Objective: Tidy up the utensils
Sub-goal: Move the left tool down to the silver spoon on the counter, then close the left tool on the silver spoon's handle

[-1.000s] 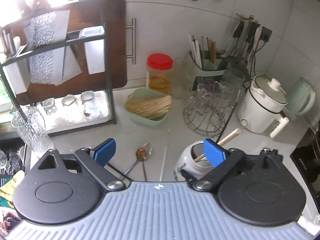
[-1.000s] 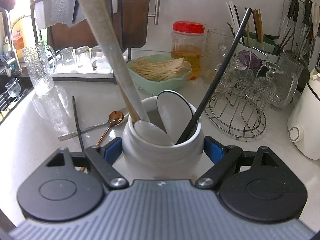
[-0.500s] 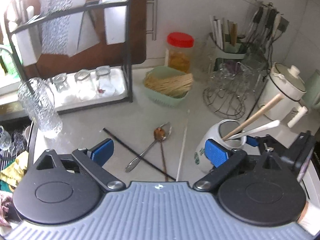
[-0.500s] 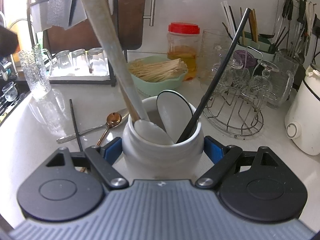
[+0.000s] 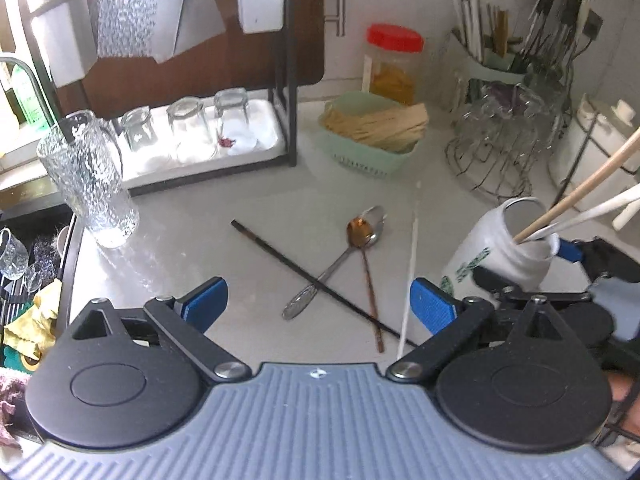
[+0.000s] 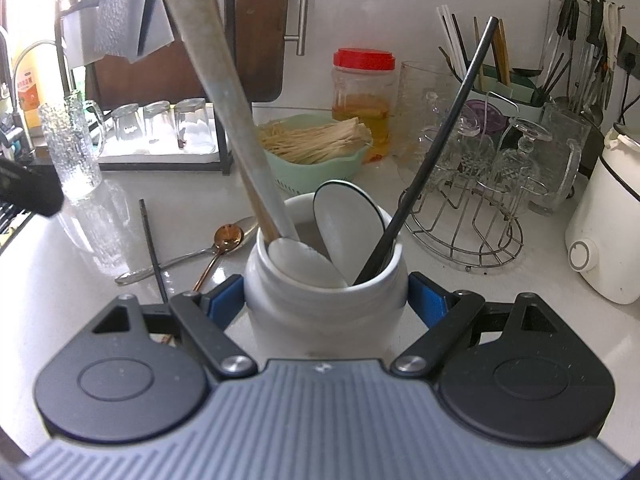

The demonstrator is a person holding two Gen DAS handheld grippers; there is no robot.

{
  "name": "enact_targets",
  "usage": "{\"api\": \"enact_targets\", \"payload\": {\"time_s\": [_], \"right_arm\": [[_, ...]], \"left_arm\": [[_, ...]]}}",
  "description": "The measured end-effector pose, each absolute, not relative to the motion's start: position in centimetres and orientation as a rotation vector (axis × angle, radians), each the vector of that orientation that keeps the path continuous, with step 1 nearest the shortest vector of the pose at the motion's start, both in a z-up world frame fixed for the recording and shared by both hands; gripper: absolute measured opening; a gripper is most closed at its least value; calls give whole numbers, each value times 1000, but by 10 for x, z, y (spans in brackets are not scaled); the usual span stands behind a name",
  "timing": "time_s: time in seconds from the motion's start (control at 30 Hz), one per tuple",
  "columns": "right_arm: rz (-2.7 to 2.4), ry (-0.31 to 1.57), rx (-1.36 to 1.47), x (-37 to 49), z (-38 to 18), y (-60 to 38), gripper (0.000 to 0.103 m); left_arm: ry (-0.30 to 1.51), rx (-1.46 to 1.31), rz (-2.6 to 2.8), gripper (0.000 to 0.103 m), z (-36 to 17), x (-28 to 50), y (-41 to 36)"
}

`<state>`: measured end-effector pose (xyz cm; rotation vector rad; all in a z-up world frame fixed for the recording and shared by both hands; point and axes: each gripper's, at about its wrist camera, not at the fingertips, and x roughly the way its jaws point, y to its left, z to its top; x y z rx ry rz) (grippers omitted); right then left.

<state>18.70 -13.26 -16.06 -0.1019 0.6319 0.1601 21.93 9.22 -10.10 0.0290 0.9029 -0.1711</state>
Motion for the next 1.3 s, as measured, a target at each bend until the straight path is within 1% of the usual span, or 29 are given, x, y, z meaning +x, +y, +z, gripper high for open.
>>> {"api": "enact_targets", "payload": {"time_s": [0.2,0.6,0.77,0.87,0.9,0.93,1.0,1.3], "right_arm": [[160,631,-104,187,-161,-133,90],[166,634,-120,187,-160,-131,90],[166,636,-122,187,-160,-131,90],[160,640,-119,188,-160,-130,90],[157,641,-118,188,-160,-130,90],[154,642,-118,189,-160,-129,90],[149,642,-117,189,-161,-129,90],[137,643,-115,189,-161,-127,90]], "left_arm": [[922,36,-167,99,-127,232,96],[938,64,-315,97,-157,269,80],[953,56,-361,87,-171,292,66],[961,68,-386,75,-181,306,56],[967,71,-394,69,-185,310,53],[977,73,-397,65,-189,315,50],[982,75,-405,63,-195,324,46],[930,201,-479,63,-203,352,22]]}}
